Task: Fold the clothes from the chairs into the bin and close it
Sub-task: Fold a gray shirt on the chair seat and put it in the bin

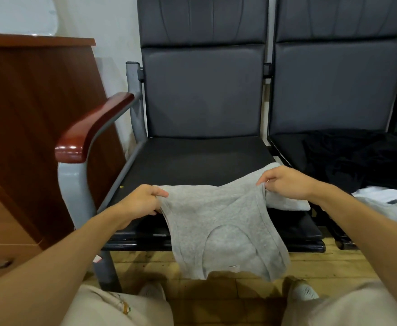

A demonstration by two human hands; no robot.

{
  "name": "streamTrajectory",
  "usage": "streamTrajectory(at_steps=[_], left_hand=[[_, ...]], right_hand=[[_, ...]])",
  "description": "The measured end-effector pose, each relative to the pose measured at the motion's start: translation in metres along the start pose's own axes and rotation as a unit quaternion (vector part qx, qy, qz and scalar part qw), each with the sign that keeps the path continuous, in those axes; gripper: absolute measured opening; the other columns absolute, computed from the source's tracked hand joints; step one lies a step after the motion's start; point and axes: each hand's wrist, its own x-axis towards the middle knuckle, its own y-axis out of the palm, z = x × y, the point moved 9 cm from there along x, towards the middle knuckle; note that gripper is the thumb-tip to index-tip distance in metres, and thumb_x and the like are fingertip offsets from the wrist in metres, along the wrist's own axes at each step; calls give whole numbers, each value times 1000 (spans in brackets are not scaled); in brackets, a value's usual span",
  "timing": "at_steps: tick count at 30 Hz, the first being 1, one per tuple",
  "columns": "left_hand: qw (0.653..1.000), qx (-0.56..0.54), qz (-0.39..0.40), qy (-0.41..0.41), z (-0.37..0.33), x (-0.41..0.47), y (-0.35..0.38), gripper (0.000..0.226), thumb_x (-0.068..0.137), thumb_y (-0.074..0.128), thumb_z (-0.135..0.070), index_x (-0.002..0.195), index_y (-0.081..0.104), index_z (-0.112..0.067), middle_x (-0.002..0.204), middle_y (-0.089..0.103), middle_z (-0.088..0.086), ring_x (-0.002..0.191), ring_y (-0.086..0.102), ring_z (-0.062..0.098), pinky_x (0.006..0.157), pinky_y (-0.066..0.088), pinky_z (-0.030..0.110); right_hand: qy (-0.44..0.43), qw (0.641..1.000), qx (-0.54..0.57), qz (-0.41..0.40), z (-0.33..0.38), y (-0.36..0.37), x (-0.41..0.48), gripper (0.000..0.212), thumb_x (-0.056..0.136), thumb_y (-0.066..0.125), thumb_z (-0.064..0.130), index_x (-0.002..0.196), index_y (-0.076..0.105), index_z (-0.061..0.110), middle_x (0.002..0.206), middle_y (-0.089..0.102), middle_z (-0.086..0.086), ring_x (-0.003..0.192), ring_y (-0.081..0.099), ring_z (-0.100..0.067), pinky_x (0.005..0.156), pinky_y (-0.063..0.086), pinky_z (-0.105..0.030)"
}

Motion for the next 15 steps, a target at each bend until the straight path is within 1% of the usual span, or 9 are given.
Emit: streamTrajectory(at_steps=[2,3,5,7,8,10,12,13,15], left_hand=[[993,104,27,44,-2,-1,-1,37,89,59,3,120,62,-18,108,65,2,96,62,12,90,50,27],[984,163,23,76,-5,-1,-2,36,89,63,-2,121,64,-18,105,66,-2,93,62,8,92,49,25],[963,233,7,135,-15,-5,-3,28,88,67,-11,114,69,-22,91,62,-15,82,58,1,87,49,19],[946,259,-29,193,-28,-10,-6,22,88,68,-16,107,71,-27,78,53,-22,76,52,0,77,45,16],[936,272,-59,214,-32,-10,-9,21,88,68,-19,107,71,-28,77,50,-20,78,49,3,75,40,18],[923,294,-112,220,-36,-9,-16,18,91,65,-28,106,73,-27,89,47,-9,93,41,10,80,32,22],[938,257,-116,203,-35,-7,-18,11,94,60,-29,96,70,-27,100,44,-5,102,37,13,84,29,24],[950,213,-108,203,-38,-7,-16,12,96,56,-26,89,66,-26,99,46,-5,101,39,12,82,30,25],[968,104,-113,198,-41,-10,-17,23,101,47,-23,81,58,-18,86,51,-4,86,47,14,72,35,27]], right_hand=[[19,999,46,2,-6,0,0,31,96,45,3,96,73,17,94,62,11,92,54,-5,70,39,-12],[30,997,72,-1,-9,0,-1,31,95,46,2,95,74,15,95,63,9,92,55,-5,70,39,-13],[44,990,127,-32,-15,-5,-2,28,92,50,1,90,75,13,96,66,7,94,57,-5,76,43,-17],[47,978,176,-101,-22,-17,-3,24,89,55,3,85,76,14,94,69,6,97,60,-9,88,46,-26],[48,971,190,-140,-25,-24,-3,23,89,57,5,83,76,16,94,71,6,98,62,-11,92,47,-30],[50,959,186,-207,-29,-36,-4,19,89,60,10,82,75,20,91,72,7,96,63,-11,92,49,-31],[42,957,161,-237,-25,-41,-6,14,89,63,14,85,75,19,86,72,6,92,64,-10,84,47,-26],[39,959,149,-238,-23,-40,-7,11,89,65,16,87,75,18,85,71,5,91,63,-10,82,45,-24],[33,965,124,-227,-20,-37,-6,9,88,66,19,90,75,16,88,70,3,92,62,-11,80,43,-24]])
